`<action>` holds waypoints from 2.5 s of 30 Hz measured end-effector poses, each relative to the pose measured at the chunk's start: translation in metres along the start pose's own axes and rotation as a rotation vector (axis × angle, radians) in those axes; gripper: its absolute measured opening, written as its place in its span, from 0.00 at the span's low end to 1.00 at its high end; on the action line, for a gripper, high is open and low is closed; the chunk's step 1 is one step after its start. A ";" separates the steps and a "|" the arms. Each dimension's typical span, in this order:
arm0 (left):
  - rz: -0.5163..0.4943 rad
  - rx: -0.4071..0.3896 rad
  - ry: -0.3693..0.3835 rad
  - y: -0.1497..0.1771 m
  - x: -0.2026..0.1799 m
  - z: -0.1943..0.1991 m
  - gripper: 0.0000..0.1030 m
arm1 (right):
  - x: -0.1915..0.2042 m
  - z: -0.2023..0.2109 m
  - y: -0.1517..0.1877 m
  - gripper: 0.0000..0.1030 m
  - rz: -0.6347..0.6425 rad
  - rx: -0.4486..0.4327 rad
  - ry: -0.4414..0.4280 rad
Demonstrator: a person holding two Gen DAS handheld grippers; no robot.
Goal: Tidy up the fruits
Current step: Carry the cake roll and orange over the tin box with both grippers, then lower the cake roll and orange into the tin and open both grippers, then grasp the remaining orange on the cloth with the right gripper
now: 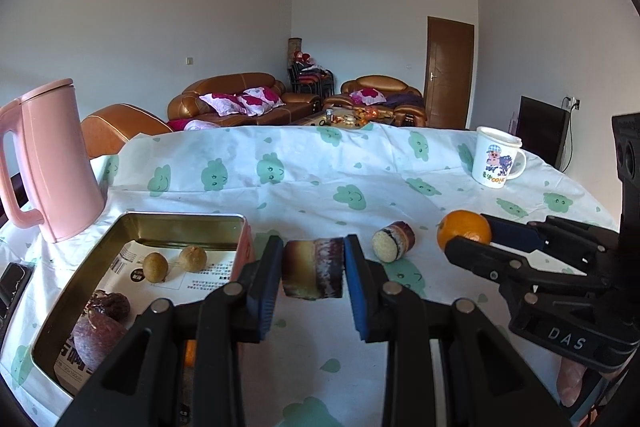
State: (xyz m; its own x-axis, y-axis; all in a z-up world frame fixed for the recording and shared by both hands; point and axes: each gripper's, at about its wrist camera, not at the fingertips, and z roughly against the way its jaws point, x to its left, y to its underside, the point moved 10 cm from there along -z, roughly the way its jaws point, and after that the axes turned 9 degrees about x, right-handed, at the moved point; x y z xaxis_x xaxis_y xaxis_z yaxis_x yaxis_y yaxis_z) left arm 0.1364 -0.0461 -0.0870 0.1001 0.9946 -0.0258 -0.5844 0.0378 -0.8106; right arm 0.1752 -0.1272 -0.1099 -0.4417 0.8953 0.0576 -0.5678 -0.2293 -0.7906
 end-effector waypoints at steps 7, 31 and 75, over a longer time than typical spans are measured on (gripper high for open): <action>0.050 0.006 -0.058 -0.004 0.043 0.011 0.31 | 0.037 -0.012 -0.017 0.38 0.051 0.013 -0.063; 0.184 0.147 -0.212 0.012 0.157 -0.006 0.31 | 0.151 -0.072 -0.053 0.38 0.177 0.086 -0.220; 0.278 0.115 -0.190 0.012 0.166 -0.002 0.93 | 0.055 -0.087 -0.013 0.61 0.150 0.236 -0.019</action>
State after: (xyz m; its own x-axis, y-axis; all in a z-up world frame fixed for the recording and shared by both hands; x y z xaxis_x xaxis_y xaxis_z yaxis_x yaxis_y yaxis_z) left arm 0.1476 0.1189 -0.1025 -0.2204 0.9682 -0.1183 -0.6564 -0.2370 -0.7162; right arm 0.2191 -0.0414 -0.1493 -0.5445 0.8380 -0.0366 -0.6403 -0.4434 -0.6272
